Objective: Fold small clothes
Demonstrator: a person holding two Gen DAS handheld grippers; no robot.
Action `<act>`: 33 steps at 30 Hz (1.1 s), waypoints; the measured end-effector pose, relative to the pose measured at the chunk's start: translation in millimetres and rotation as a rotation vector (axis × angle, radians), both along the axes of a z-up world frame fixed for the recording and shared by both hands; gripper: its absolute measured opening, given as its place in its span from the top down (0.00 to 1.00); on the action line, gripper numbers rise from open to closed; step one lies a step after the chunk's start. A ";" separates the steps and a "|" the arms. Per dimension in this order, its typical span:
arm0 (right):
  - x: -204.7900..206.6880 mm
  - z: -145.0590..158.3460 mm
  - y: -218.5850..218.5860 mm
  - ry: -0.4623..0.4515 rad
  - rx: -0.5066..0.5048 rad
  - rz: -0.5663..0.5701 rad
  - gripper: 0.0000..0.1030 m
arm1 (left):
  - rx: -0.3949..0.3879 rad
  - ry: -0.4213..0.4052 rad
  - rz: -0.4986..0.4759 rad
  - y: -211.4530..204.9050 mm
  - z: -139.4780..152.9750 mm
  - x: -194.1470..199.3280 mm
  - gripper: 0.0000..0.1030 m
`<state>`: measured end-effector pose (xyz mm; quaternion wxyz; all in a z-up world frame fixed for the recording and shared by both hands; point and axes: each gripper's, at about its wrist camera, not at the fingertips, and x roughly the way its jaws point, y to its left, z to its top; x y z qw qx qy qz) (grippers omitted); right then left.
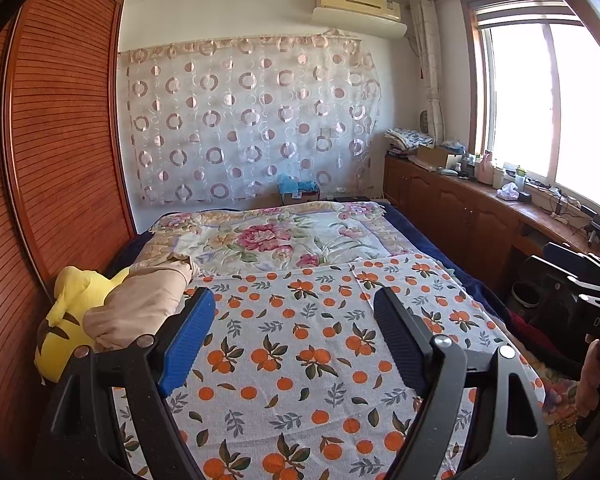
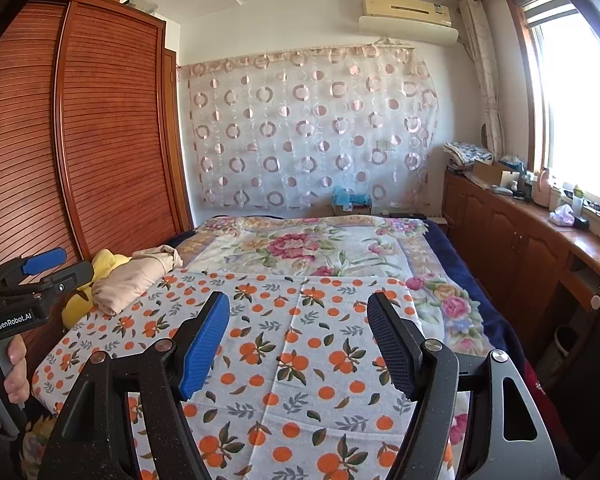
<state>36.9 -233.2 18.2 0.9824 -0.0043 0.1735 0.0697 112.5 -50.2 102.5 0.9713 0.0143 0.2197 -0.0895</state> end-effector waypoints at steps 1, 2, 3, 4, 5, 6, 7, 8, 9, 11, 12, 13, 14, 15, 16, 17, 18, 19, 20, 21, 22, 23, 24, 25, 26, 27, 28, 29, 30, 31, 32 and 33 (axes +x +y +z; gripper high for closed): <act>-0.1 0.2 -1.0 0.000 0.002 0.003 0.29 | -0.002 0.001 0.000 0.0 0.3 1.8 0.20; 0.1 -0.2 -1.2 0.000 0.004 0.004 0.29 | -0.003 0.001 -0.001 0.1 0.0 1.8 0.20; -0.2 0.6 -1.5 0.000 0.004 0.003 0.29 | -0.004 0.002 -0.001 0.7 0.6 1.2 0.20; -0.2 -0.5 -1.9 0.000 0.003 0.004 0.29 | 0.000 0.000 0.000 0.3 0.2 1.6 0.20; 0.0 -0.8 -1.8 0.000 0.003 0.005 0.29 | 0.001 -0.001 0.002 0.7 0.3 1.3 0.20; 0.8 -1.2 -2.9 0.001 0.002 0.006 0.29 | 0.000 0.000 0.003 0.5 -0.6 1.2 0.20; 1.0 -1.0 -3.3 0.002 0.000 0.007 0.29 | -0.002 0.001 0.001 0.7 -0.8 1.0 0.20; 1.0 -0.6 -3.9 0.003 0.000 0.010 0.29 | -0.001 0.000 0.000 0.7 -0.9 1.0 0.20; 1.0 -0.1 -4.7 0.003 -0.001 0.011 0.29 | 0.001 0.000 0.001 0.8 -0.5 0.3 0.20; 1.1 -0.5 -5.9 0.004 -0.005 0.013 0.29 | 0.004 -0.002 0.002 0.9 -0.3 0.4 0.20; 1.6 -0.6 -7.3 0.004 -0.002 0.015 0.29 | 0.001 -0.001 0.002 0.8 -0.5 0.9 0.20; 1.6 -0.4 -8.6 0.003 0.004 0.019 0.29 | 0.000 0.000 0.001 0.9 -0.6 0.7 0.20; 1.5 -1.2 -9.5 0.004 0.006 0.020 0.29 | -0.001 -0.002 0.001 0.7 -0.5 0.7 0.20; 1.7 -1.5 -10.2 0.005 0.004 0.018 0.29 | 0.000 -0.005 0.001 1.1 0.2 -0.1 0.20; 1.5 -1.9 -11.3 0.004 0.001 0.016 0.29 | 0.001 -0.007 0.002 2.3 -1.0 -0.8 0.20; 1.6 -1.7 -12.7 0.005 0.002 0.019 0.29 | 0.001 -0.009 0.003 2.9 -0.7 -1.5 0.20; 1.6 -0.7 -14.3 0.004 0.005 0.019 0.29 | 0.000 -0.011 0.003 3.8 -1.4 -2.6 0.20; 1.8 0.0 -16.2 0.003 0.005 0.018 0.29 | -0.001 -0.012 0.004 4.8 -1.7 -3.8 0.20; 1.7 1.1 -17.5 0.000 0.003 0.018 0.29 | -0.001 -0.011 0.003 4.6 -1.8 -3.8 0.20; 1.8 2.3 -19.1 -0.002 0.002 0.018 0.29 | -0.002 -0.013 0.002 5.3 -1.4 -4.7 0.20; 1.4 1.2 -20.4 -0.004 0.000 0.021 0.29 | 0.000 -0.014 0.002 4.6 -1.6 -5.3 0.20; 0.9 0.5 -20.8 -0.005 0.000 0.022 0.29 | 0.002 -0.015 0.002 4.5 -1.5 -6.1 0.20; 1.0 1.6 -21.7 -0.006 0.001 0.022 0.29 | 0.002 -0.016 0.003 3.9 -1.6 -6.5 0.20; 0.8 0.1 -20.8 -0.006 0.000 0.024 0.29 | 0.002 -0.018 0.003 3.3 -1.3 -7.7 0.20; 0.8 0.5 -21.3 -0.008 0.000 0.022 0.29 | 0.003 -0.020 0.004 3.7 -1.1 -8.7 0.20; 0.5 0.1 -21.6 -0.010 0.000 0.022 0.29 | 0.004 -0.020 0.004 3.3 -0.7 -9.1 0.20; 0.3 -1.4 -21.2 -0.011 -0.002 0.024 0.29 | 0.004 -0.020 0.005 3.4 -0.8 -9.3 0.20; 0.3 -2.3 -20.9 -0.011 -0.003 0.024 0.29 | 0.003 -0.020 0.004 3.4 -0.8 -9.2 0.20; 0.4 -2.2 -21.0 -0.011 -0.004 0.024 0.29 | 0.003 -0.020 0.004 3.5 -0.7 -9.3 0.20; 0.5 -2.2 -21.1 -0.012 -0.004 0.024 0.29 | 0.003 -0.021 0.004 3.5 -0.7 -9.2 0.20; 0.5 -2.2 -21.3 -0.013 -0.005 0.024 0.29 | 0.003 -0.020 0.005 3.5 -0.8 -9.0 0.20; 0.3 -2.9 -23.1 -0.014 -0.005 0.025 0.29 | 0.002 -0.021 0.004 3.7 -0.8 -9.2 0.20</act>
